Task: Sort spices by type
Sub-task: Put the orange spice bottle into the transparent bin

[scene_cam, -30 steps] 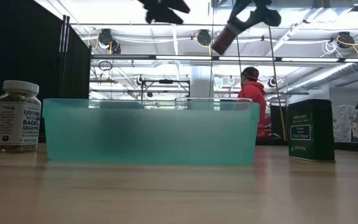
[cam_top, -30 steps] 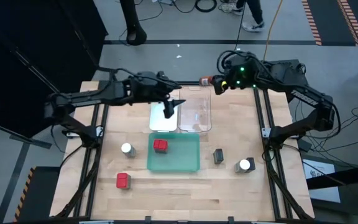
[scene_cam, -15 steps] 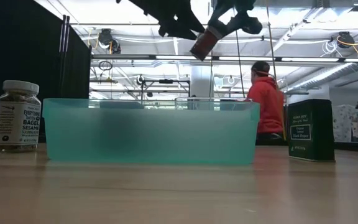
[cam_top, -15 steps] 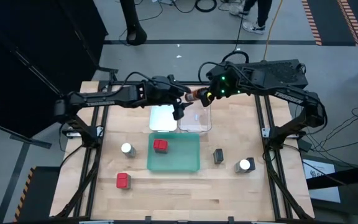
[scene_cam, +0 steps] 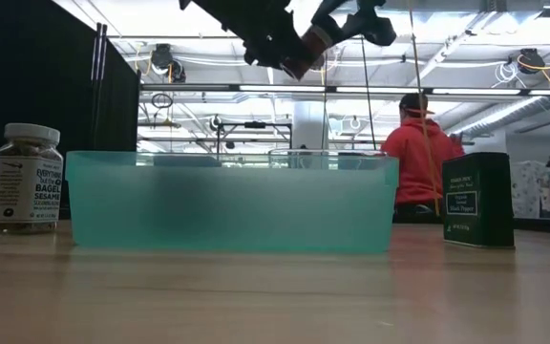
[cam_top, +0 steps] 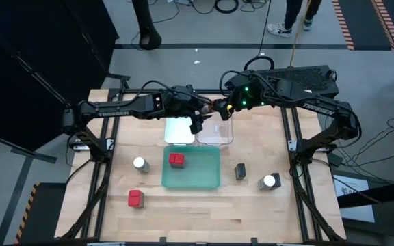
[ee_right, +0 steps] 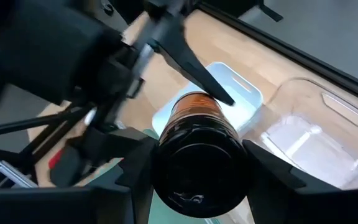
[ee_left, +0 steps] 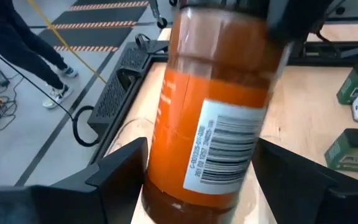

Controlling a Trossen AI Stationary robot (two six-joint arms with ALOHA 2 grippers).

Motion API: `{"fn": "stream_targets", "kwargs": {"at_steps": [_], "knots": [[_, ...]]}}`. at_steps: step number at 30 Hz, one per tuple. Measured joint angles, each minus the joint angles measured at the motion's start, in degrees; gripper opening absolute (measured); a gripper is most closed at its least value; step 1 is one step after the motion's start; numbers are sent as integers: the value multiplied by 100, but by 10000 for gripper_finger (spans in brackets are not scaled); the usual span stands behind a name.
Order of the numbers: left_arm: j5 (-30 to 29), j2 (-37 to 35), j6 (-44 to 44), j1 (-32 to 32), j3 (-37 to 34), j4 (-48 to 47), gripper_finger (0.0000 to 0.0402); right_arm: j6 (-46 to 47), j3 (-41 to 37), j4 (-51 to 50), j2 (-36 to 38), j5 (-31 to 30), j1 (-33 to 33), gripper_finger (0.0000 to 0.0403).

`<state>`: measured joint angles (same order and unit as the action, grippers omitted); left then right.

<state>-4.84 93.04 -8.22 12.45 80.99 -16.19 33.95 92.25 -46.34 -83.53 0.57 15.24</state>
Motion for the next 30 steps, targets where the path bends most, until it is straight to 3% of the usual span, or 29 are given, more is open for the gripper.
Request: {"fn": "stream_targets", "kwargs": {"at_steps": [5,12,26,30], "knots": [[170,102,36,-60,-2,-30,277,-21,0,73,0,130,-1,176],[178,137,46,-151,0,25,187,-137,2,80,-13,176,-10,184],[537,137,30,-160,0,604,186,-653,2,526,384,105,1,312],[1035,137,93,-115,0,909,186,-1374,2,1056,751,36,-40,328]]}}
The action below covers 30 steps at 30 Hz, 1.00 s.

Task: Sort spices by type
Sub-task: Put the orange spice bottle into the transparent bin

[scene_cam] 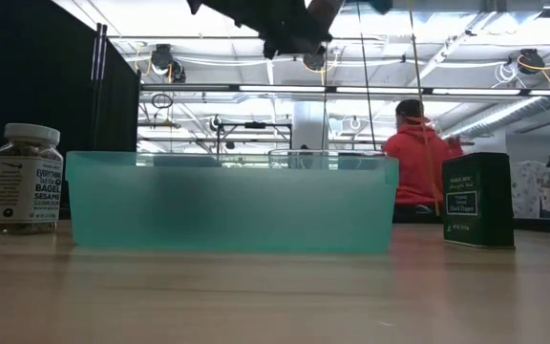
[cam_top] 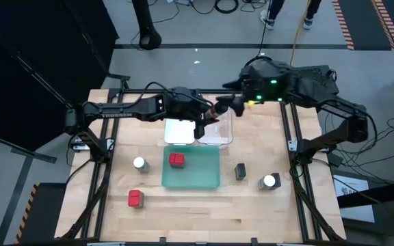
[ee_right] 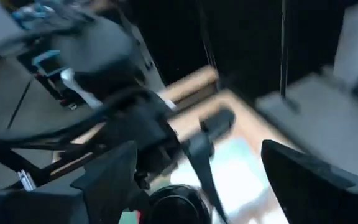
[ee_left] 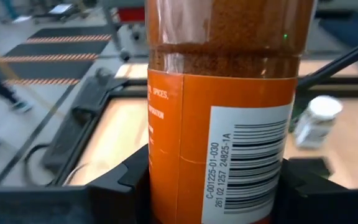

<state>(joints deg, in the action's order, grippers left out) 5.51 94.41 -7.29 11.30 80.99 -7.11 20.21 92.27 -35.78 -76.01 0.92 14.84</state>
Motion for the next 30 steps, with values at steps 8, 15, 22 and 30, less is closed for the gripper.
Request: {"fn": "stream_targets", "kwargs": {"at_steps": [8,15,22,30], "knots": [[1934,-10,709,239,0,1093,186,-1391,4,259,594,22,-523,327],[1967,-11,958,298,0,1241,186,-1447,4,217,437,-226,-778,325],[1821,-11,938,296,0,1271,186,-1399,4,125,164,-239,-727,325],[1797,-11,822,294,0,1273,186,-1399,2,210,112,-251,-685,308]]}}
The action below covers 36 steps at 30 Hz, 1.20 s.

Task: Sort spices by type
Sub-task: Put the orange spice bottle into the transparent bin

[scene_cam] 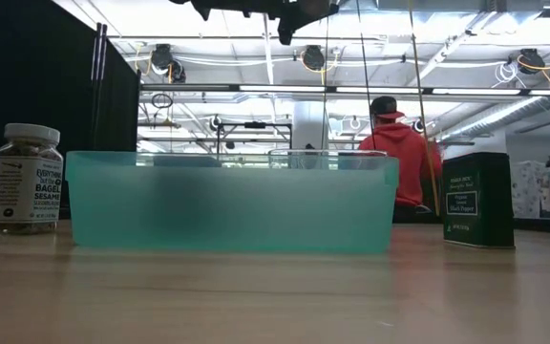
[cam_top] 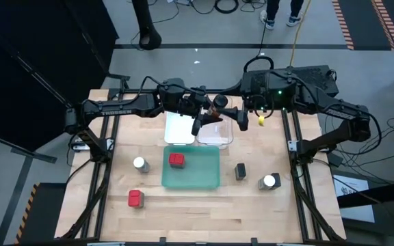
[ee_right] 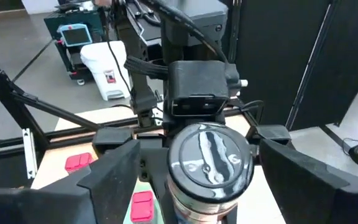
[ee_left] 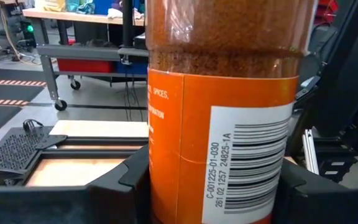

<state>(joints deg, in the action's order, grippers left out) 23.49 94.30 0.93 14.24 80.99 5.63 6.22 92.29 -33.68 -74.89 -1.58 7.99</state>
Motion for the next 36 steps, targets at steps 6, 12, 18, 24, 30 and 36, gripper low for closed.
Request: {"fn": "stream_targets", "kwargs": {"at_steps": [6,12,18,24,30,36], "knots": [[0,0,-15,-11,0,-4,186,13,0,-119,-223,-8,24,259],[1,0,-18,-13,0,-32,202,-33,0,-141,-456,53,22,201],[11,0,133,-22,1,-82,206,0,-6,-146,-439,60,22,169],[2,0,283,-22,11,-270,208,100,-13,-207,-437,79,22,169],[-33,-2,440,-22,13,-315,212,153,-13,-205,-437,83,82,169],[-361,9,532,-36,0,-540,262,150,-9,-202,-395,-2,147,169]]}}
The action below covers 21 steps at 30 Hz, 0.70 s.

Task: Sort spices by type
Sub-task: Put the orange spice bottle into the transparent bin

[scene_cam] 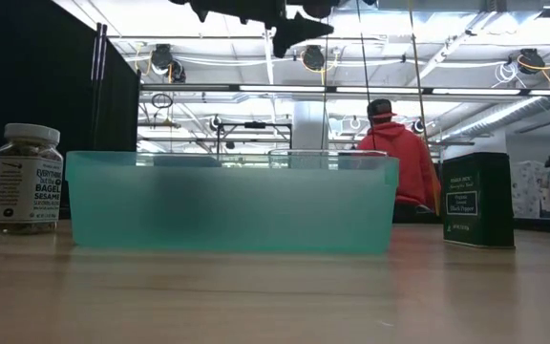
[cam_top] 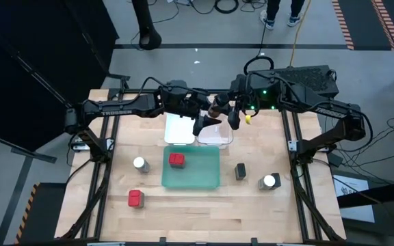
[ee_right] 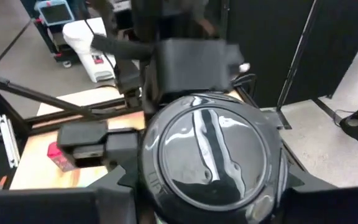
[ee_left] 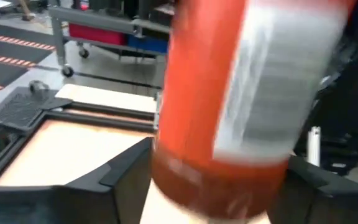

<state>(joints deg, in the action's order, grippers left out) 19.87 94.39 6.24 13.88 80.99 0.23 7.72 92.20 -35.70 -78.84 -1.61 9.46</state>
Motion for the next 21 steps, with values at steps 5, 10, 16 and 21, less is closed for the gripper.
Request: {"fn": "stream_targets", "kwargs": {"at_steps": [5,10,16,21], "knots": [[-52,-63,-101,36,0,-474,301,115,2,-131,-18,-12,115,169],[-71,-429,-222,269,0,-1444,310,173,2,-722,-31,-93,481,169],[-343,-957,-231,573,-2,-2429,311,-4,-524,-403,-62,-122,852,169],[-1164,-1457,-208,609,0,-2607,311,63,-1557,817,-34,-152,938,169]]}}
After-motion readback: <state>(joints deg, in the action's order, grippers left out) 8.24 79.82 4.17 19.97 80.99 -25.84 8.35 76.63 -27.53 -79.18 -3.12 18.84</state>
